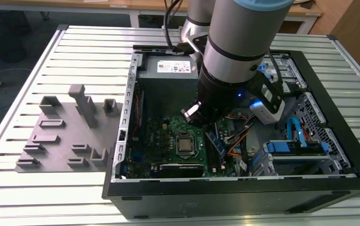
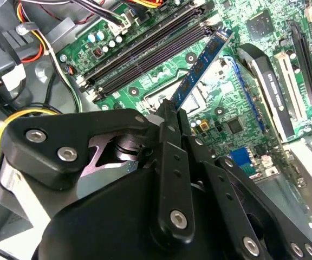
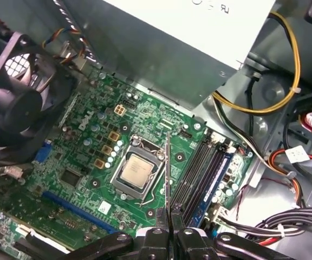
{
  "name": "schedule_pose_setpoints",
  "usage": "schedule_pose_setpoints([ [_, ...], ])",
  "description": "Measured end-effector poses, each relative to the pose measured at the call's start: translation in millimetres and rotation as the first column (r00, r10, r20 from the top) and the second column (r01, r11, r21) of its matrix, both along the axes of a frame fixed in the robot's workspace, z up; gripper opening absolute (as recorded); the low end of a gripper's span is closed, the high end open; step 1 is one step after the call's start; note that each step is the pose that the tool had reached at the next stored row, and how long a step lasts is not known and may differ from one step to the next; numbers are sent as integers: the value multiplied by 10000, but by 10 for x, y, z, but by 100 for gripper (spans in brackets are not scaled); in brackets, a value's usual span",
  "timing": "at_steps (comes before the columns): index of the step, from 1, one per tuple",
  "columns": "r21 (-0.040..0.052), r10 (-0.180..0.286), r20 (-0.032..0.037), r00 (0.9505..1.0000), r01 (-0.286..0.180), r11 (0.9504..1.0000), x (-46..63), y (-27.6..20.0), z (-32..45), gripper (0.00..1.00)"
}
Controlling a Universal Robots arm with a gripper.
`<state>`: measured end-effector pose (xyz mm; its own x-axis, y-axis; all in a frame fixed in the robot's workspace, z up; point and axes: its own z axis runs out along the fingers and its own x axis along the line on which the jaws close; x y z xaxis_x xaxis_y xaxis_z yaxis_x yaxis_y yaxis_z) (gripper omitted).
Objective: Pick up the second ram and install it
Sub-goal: 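Insert the second ram into the second slot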
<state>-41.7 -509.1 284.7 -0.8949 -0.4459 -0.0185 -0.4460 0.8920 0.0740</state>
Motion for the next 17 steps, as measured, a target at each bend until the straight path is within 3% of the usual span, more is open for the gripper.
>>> schedule_pose_setpoints([
  [17, 0, -1034, 0, 9946, 1034, 9946, 0, 0, -2, 11],
])
